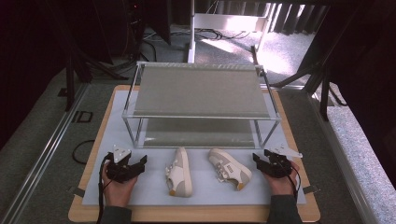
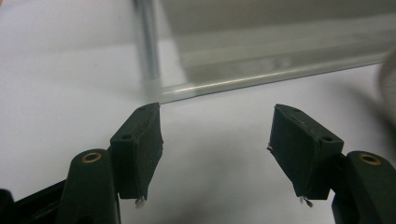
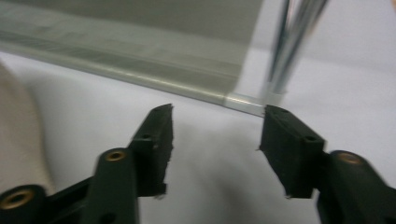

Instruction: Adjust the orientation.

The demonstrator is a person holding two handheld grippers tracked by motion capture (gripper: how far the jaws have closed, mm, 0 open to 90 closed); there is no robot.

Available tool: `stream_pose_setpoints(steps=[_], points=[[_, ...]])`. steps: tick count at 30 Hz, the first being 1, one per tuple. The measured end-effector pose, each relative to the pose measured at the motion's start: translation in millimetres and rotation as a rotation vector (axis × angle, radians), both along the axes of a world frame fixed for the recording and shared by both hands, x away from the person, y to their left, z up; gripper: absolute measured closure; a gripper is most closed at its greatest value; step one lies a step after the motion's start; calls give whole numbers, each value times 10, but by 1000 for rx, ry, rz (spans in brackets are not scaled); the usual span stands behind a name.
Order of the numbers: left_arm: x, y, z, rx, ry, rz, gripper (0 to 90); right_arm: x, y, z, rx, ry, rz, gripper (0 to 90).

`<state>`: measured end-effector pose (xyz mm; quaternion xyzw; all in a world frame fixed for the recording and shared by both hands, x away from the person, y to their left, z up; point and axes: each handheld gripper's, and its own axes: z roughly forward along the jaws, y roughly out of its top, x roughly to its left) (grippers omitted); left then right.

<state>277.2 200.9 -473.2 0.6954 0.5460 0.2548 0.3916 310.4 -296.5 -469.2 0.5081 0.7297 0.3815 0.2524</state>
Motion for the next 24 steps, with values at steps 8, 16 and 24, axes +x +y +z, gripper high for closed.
stream_pose_setpoints(steps=[8,16,24], points=[[-113,-75,97,5,-26,-60,340,-103,42,50,-16,-35,41,527],[-190,-137,163,-8,-39,-118,342,-130,70,50,-41,-21,51,493],[-310,-271,317,-51,-72,-227,340,-210,177,158,-102,-68,75,486]])
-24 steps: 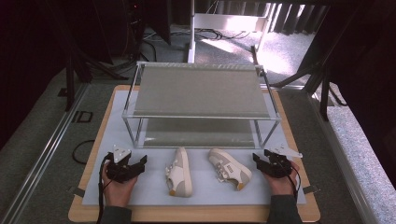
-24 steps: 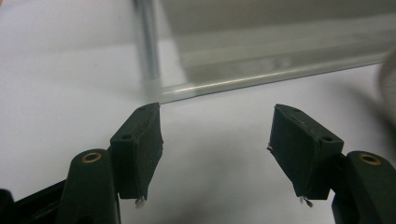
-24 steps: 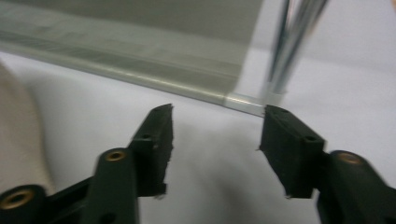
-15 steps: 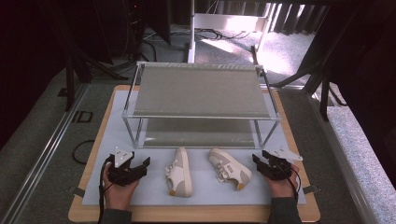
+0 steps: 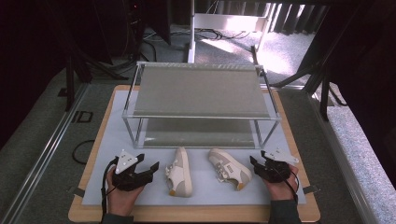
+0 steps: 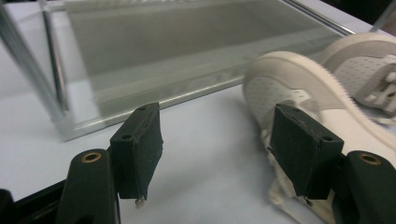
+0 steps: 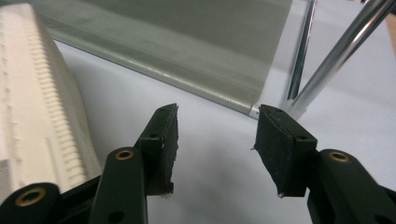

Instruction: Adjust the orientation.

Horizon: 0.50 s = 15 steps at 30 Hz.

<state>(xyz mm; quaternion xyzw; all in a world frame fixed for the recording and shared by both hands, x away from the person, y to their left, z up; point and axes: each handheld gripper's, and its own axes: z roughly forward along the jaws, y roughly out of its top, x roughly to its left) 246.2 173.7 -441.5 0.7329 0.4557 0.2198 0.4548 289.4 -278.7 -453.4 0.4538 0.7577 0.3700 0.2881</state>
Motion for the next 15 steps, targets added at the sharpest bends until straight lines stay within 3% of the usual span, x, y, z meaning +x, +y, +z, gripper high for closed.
stream_pose_setpoints(steps=[15], points=[[-87,-233,-53,24,22,-110,328,-52,25,80,-9,-31,14,481]])
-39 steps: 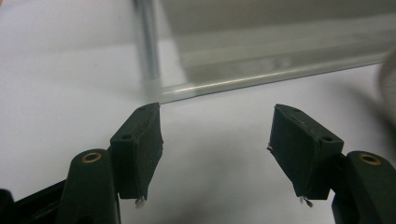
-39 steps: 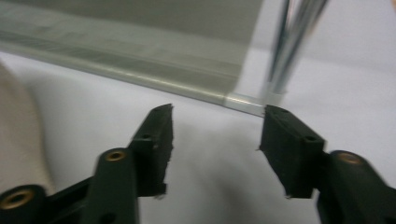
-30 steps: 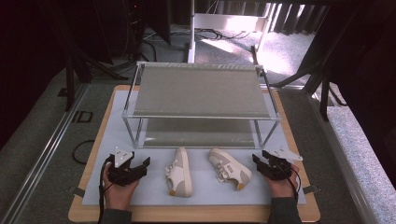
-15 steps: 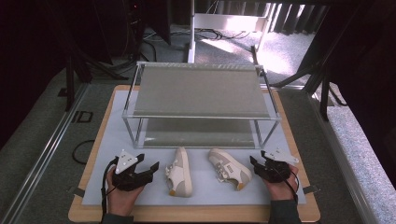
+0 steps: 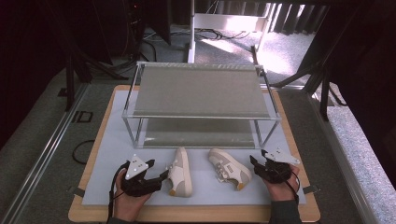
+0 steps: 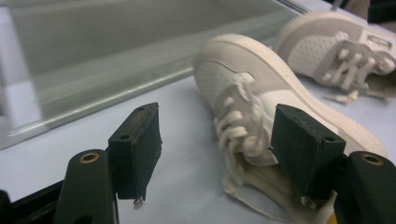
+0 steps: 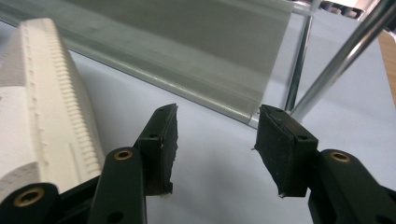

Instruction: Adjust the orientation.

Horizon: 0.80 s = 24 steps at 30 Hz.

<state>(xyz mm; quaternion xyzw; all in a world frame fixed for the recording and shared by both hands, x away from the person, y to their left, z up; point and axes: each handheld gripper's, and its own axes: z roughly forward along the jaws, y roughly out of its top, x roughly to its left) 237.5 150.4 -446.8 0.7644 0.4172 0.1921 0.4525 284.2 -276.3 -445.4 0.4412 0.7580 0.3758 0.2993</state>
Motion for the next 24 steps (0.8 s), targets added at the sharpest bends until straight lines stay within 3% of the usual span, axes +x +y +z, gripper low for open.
stream_pose_setpoints(steps=[3,24], points=[[6,-76,-22,24,8,-12,326,-12,12,19,-11,-11,2,482],[55,-220,56,10,-6,-40,336,-36,48,56,-16,-31,17,486]])
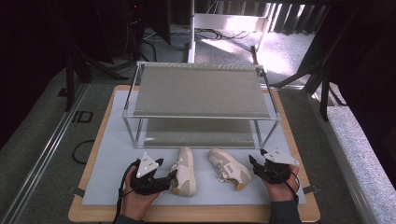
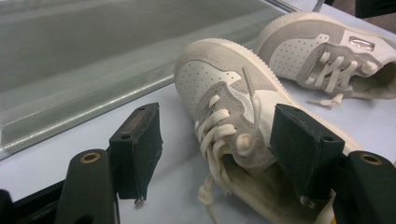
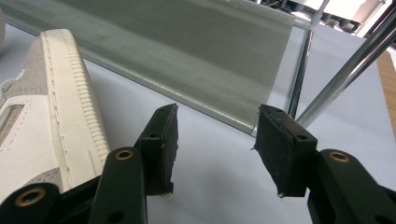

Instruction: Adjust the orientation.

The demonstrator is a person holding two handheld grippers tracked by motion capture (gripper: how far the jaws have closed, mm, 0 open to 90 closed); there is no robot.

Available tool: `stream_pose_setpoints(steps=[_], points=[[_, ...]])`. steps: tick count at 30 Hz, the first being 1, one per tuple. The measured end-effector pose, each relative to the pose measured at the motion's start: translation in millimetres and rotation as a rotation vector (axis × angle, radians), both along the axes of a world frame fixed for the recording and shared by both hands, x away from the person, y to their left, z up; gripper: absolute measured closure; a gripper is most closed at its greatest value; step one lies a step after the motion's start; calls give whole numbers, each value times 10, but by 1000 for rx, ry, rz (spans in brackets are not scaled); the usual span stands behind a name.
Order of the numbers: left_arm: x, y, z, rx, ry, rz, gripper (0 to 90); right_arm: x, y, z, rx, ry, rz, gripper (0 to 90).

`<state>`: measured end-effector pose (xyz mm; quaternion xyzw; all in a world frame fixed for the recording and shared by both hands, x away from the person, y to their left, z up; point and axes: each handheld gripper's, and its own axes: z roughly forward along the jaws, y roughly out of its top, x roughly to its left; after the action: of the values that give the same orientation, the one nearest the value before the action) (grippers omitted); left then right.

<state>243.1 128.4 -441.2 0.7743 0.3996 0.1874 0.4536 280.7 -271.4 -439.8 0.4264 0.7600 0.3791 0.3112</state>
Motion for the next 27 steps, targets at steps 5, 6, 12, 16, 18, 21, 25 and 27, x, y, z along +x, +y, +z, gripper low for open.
stream_pose_setpoints(steps=[5,6,12,16,18,21,25,27], points=[[13,-52,22,-3,-5,-19,362,-5,4,5,-1,-4,4,487],[16,-60,24,-3,-6,-19,380,-4,4,4,-2,-3,5,487],[38,-91,38,-15,1,-43,458,-11,-2,14,-1,-8,3,489],[40,-104,45,-28,6,-76,554,-12,-5,16,-2,-8,3,490],[45,-120,48,-29,8,-93,589,-13,-8,17,-2,-11,0,490],[46,-157,57,-23,6,-116,658,-14,-7,17,-4,-13,0,491],[38,-196,73,-8,-1,-132,736,-15,-6,19,-5,-15,-1,491],[34,-227,79,-3,-4,-149,790,-15,-5,18,-6,-15,0,491]])
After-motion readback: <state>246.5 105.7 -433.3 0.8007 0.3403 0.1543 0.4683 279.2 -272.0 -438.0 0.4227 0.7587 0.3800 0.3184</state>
